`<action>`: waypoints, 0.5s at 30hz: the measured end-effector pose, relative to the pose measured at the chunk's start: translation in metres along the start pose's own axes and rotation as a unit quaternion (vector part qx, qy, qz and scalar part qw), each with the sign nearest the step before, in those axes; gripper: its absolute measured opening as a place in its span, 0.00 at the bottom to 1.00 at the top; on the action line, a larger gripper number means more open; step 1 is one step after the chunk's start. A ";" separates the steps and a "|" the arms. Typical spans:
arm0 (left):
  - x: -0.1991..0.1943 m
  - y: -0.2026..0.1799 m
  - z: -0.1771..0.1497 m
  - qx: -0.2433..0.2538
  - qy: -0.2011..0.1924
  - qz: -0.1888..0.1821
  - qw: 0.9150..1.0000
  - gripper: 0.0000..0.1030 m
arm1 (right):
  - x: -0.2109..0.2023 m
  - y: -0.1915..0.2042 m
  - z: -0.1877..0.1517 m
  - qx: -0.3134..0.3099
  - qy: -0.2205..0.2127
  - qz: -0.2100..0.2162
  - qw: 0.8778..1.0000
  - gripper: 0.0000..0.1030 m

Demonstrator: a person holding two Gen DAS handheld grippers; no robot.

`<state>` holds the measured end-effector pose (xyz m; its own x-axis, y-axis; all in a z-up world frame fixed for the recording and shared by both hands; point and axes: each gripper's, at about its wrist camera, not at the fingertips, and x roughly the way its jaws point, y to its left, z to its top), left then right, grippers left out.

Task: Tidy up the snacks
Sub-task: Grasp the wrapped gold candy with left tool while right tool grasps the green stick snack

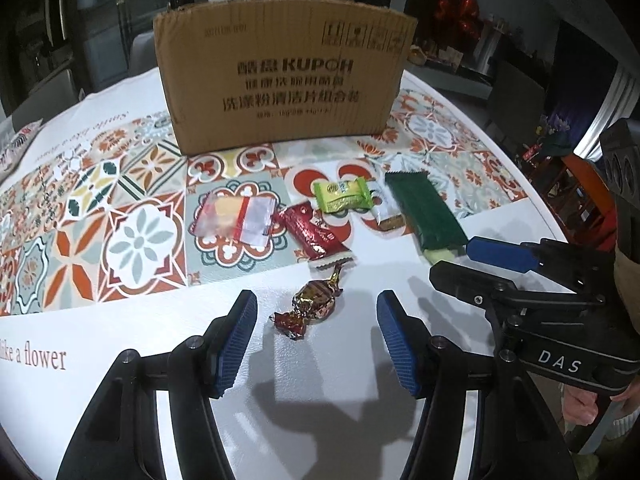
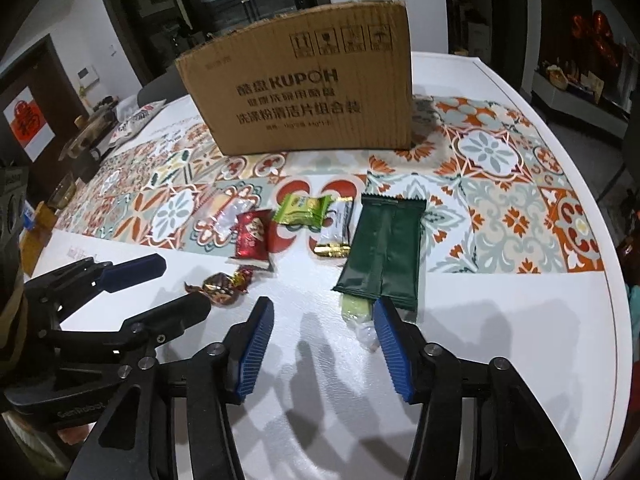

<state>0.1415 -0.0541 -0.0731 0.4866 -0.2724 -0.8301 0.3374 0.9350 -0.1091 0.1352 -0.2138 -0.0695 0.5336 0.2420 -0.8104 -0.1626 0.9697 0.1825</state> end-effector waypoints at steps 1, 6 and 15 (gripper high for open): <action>0.002 0.001 0.000 -0.002 0.003 -0.001 1.000 0.59 | 0.003 -0.001 0.000 0.003 0.004 0.000 1.000 0.48; 0.013 0.000 0.002 -0.004 0.013 -0.007 1.000 0.57 | 0.012 -0.005 -0.001 0.006 0.014 0.001 1.000 0.45; 0.024 0.003 0.005 -0.015 0.026 -0.010 1.000 0.43 | 0.025 -0.008 0.003 0.004 0.021 -0.012 1.000 0.38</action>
<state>0.1579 -0.0587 -0.0907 0.4380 -0.2794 -0.8544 0.3218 0.9362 -0.1411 0.1521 -0.2153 -0.0897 0.5021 0.2177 -0.8370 -0.1437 0.9754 0.1675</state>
